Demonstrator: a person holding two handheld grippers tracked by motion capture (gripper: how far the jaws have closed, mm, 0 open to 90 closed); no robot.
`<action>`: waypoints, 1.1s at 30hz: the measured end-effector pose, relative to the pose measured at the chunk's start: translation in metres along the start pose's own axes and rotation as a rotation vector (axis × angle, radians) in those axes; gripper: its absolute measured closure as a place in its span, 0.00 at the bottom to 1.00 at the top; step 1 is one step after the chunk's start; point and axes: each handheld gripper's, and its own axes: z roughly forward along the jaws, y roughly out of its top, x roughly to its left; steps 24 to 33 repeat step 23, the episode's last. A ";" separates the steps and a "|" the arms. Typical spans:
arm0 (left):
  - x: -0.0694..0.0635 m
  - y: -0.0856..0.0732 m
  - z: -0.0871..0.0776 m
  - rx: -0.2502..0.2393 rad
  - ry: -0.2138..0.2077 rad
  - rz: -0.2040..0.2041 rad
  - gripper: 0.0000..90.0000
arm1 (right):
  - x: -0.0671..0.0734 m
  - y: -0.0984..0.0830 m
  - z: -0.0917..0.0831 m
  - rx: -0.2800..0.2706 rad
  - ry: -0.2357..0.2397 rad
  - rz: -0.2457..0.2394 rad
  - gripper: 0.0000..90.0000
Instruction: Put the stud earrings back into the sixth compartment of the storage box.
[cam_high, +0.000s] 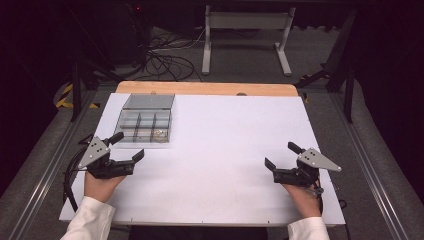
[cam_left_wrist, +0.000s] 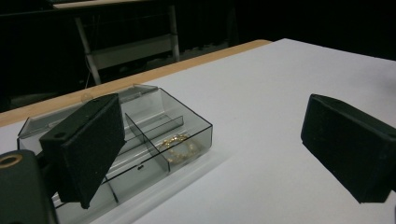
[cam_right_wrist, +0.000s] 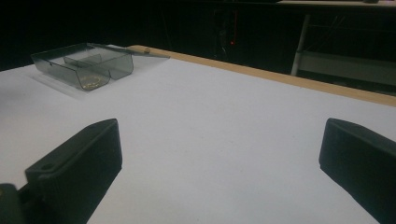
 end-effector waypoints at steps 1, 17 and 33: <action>0.000 -0.001 -0.002 -0.001 -0.001 -0.002 0.08 | 0.000 0.000 0.000 -0.001 0.000 -0.001 0.00; 0.004 -0.009 -0.013 0.019 -0.002 0.011 0.08 | 0.001 -0.001 0.000 -0.005 -0.006 -0.011 0.00; 0.006 -0.011 -0.012 0.024 -0.002 0.006 0.08 | 0.001 -0.001 0.001 -0.007 -0.008 -0.016 0.00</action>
